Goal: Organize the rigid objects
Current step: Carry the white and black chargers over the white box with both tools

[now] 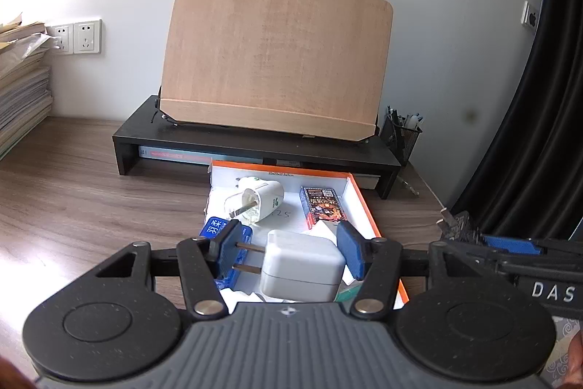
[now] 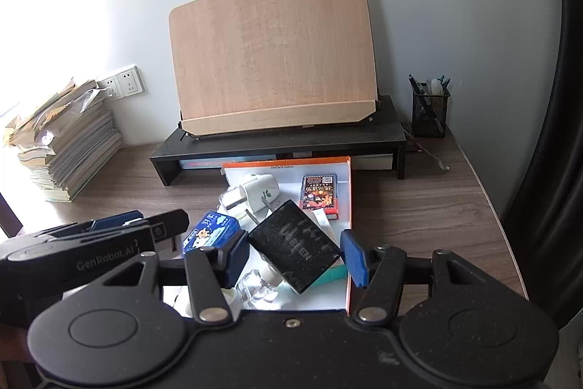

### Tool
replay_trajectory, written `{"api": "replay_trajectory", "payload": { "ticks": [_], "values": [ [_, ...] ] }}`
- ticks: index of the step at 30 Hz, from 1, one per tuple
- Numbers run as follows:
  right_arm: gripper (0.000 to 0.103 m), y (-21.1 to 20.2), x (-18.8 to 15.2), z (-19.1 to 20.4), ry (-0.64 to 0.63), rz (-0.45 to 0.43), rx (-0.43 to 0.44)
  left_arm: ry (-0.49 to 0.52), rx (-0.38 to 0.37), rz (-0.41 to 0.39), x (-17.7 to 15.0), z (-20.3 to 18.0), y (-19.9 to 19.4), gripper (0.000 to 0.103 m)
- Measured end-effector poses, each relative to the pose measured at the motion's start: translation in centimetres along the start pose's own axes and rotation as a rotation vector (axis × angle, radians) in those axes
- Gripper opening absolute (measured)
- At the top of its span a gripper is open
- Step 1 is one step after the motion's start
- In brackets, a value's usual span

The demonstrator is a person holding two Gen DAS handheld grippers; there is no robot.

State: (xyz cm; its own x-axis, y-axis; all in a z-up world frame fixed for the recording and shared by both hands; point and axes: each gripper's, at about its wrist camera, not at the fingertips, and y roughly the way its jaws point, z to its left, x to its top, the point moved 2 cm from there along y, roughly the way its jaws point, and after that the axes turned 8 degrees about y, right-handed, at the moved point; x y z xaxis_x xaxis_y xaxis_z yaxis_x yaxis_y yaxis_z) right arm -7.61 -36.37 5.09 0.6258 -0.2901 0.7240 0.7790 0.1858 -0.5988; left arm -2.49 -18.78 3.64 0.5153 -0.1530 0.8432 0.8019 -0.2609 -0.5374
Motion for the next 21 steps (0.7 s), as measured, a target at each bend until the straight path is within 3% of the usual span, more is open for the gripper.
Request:
{"api": "replay_trajectory", "payload": {
  "ticks": [21],
  "values": [
    [0.068,5.6,3.8,2.0,-0.005,-0.003,-0.015,0.024,-0.045,0.039,1.5,1.4,4.8,0.058]
  ]
}}
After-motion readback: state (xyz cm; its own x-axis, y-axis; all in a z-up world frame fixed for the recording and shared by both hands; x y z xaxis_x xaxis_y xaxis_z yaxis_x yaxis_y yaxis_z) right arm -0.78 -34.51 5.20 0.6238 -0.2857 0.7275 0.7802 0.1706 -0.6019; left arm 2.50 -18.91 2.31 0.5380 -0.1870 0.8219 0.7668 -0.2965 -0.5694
